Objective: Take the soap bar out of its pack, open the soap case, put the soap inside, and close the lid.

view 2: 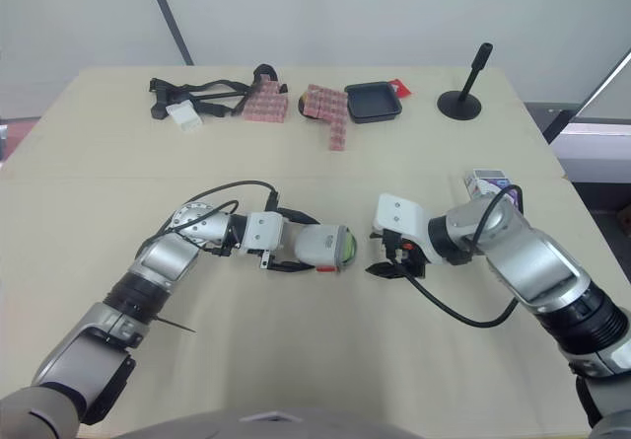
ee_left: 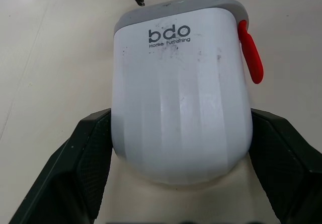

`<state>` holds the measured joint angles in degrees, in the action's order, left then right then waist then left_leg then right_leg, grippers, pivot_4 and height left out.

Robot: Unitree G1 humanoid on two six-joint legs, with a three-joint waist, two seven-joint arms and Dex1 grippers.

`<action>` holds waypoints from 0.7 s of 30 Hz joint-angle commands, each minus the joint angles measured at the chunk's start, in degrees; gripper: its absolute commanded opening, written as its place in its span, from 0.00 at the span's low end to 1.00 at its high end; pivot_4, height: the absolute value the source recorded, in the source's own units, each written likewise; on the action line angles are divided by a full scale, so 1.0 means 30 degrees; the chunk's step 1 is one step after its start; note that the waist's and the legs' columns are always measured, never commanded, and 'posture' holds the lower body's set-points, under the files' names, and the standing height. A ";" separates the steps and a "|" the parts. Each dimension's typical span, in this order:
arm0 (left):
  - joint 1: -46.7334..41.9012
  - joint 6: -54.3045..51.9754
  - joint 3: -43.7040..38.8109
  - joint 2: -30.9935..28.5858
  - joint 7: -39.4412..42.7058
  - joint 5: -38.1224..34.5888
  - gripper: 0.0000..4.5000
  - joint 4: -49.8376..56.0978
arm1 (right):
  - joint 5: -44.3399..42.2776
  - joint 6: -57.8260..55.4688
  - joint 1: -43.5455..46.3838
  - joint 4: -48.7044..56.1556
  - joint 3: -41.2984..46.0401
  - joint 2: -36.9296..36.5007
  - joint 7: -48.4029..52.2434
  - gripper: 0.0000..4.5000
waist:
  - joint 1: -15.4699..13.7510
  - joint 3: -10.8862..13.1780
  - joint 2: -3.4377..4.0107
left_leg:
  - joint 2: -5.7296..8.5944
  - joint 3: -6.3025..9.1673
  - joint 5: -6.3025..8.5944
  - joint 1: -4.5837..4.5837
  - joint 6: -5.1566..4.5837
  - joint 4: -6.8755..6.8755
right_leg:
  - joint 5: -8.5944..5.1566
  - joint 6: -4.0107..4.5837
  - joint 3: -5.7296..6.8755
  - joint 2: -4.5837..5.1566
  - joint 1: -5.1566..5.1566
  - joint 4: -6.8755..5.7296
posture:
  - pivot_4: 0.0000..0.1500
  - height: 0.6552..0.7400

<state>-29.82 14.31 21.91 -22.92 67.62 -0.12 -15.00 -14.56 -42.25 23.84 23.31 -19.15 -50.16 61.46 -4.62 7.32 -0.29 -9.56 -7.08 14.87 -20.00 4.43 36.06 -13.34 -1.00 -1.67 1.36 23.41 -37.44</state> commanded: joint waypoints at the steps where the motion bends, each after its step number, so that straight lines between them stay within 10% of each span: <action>1: -0.0368 0.0329 -0.0103 -0.0055 -0.0047 -0.0128 0.77 0.0224 | 0.0063 0.0691 -0.0080 0.0282 0.0374 0.0163 -0.0123 0.37 | 0.0012 0.0000 0.0000 | 0.0000 0.0000 0.0000 0.0000 -0.0001 0.0000 | 0.0000 0.0000 0.0000 -0.0002 0.0000 -0.0004 | 1.00 1.00; 6: -0.0420 0.0264 -0.0146 -0.0010 -0.0112 -0.0154 0.77 0.0242 | 0.0334 0.0974 0.0206 0.0227 -0.0101 0.0749 -0.0359 0.01 | 0.0007 0.0000 0.0000 | 0.0000 0.0000 -0.0001 0.0000 -0.0002 0.0001 | 0.0000 0.0000 0.0000 -0.0002 0.0000 -0.0007 | 1.00 1.00; 21: -0.0454 0.0059 -0.0174 0.0151 -0.0543 -0.0189 0.77 0.0305 | 0.1556 0.1194 0.1983 -0.0579 -0.1661 0.2116 -0.0044 0.01 | -0.0008 0.0001 0.0001 | 0.0001 -0.0001 -0.0001 -0.0007 -0.0003 0.0004 | 0.0000 0.0000 0.0004 -0.0001 0.0002 -0.0015 | 1.00 1.00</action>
<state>-30.09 14.10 21.58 -23.04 66.36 -0.07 -15.52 -10.00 -40.01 27.89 20.39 -24.48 -44.46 60.90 -4.65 7.32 -0.28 -9.56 -7.08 14.87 -20.03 4.42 36.07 -13.34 -1.00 -1.66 1.36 23.41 -37.49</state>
